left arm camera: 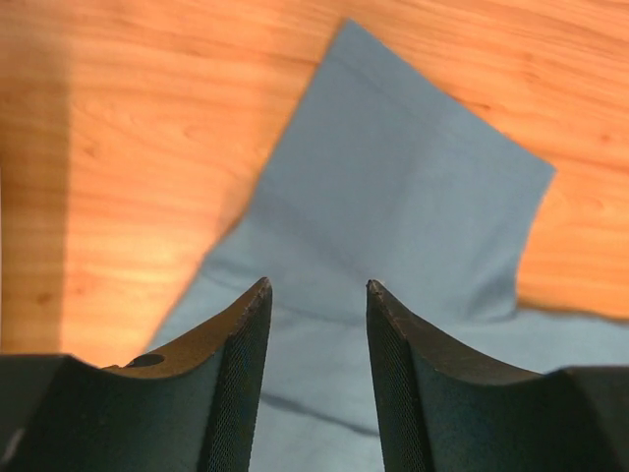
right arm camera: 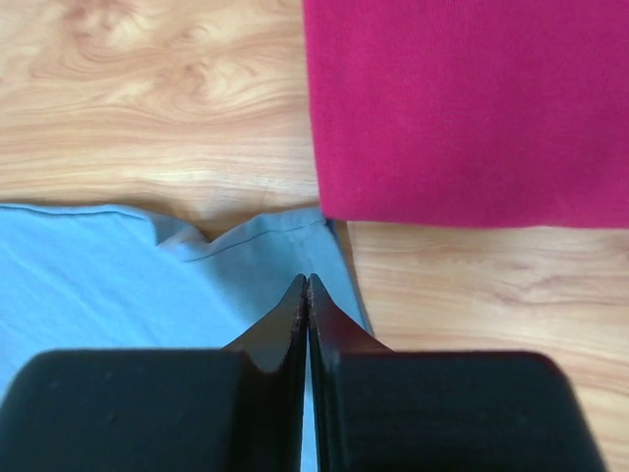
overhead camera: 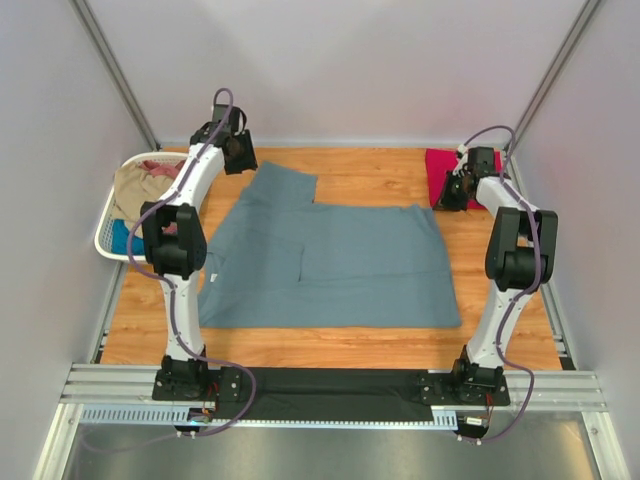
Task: Fold and stack the t-shirts
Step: Fold the tshirt
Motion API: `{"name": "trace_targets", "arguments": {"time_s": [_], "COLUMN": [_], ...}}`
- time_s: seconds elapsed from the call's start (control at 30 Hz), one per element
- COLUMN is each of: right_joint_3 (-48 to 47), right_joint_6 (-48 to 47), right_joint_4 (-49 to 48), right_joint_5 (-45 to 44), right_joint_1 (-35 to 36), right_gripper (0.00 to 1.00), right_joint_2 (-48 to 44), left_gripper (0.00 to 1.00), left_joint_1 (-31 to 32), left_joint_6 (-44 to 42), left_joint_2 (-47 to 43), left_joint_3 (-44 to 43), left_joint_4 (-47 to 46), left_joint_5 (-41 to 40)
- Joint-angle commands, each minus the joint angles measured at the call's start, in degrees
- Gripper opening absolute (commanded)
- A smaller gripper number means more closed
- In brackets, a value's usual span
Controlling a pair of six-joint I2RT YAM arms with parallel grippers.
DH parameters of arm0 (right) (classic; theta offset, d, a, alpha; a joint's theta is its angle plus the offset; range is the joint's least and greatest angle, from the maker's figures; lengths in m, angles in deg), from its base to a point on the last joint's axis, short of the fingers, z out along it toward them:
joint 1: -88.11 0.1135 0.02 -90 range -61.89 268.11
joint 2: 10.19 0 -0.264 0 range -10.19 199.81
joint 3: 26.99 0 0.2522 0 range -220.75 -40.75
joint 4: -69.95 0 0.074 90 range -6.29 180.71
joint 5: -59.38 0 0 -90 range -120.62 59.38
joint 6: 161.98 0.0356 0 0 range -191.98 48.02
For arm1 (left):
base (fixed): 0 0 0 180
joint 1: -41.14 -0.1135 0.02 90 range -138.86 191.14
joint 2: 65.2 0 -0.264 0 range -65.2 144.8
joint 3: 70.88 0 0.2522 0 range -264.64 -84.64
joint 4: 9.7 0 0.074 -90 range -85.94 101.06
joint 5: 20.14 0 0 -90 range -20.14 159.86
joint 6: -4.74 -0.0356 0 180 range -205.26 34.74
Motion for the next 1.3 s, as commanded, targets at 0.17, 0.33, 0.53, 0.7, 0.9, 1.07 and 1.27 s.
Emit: {"name": "trace_targets", "arguments": {"time_s": [0.17,0.33,0.53,0.7,0.9,1.07,1.27], "right_joint_3": [4.35,6.82,2.69,1.20,-5.39,-8.03,-9.18], "right_joint_6": [-0.67,0.03,-1.72,-3.65,-4.89,-5.06,-3.48], "right_joint_4": [-6.40,-7.99,-4.03,-2.46,3.34,3.44,3.70], "right_joint_5": [-1.70,-3.97,-5.65,-8.55,-8.90,-7.58,-6.53], "right_joint_1": [2.63,3.25,3.25,3.07,2.90,2.72,2.81], "right_gripper": [0.00,0.00,0.15,0.35,0.39,0.38,0.37], "right_joint_2": [-10.16,-11.76,-8.06,-5.96,1.60,5.12,7.67], "left_gripper": [0.53,0.54,0.54,0.54,0.50,0.41,0.08], "left_joint_1": [-2.90,-6.07,-6.60,-6.51,-6.16,-6.16,-5.99], "left_joint_6": [-8.25,-4.40,-1.14,-0.17,0.62,0.62,1.15], "left_joint_2": [14.97,19.10,24.37,26.14,28.07,27.99,27.38], "left_joint_3": [-16.14,-17.90,-22.20,-22.48,-22.47,-22.04,-20.89], "left_joint_4": [0.74,-3.57,-2.88,-2.87,-2.69,-4.18,-6.82], "left_joint_5": [2.41,7.33,14.02,15.95,17.88,19.38,21.57]}}
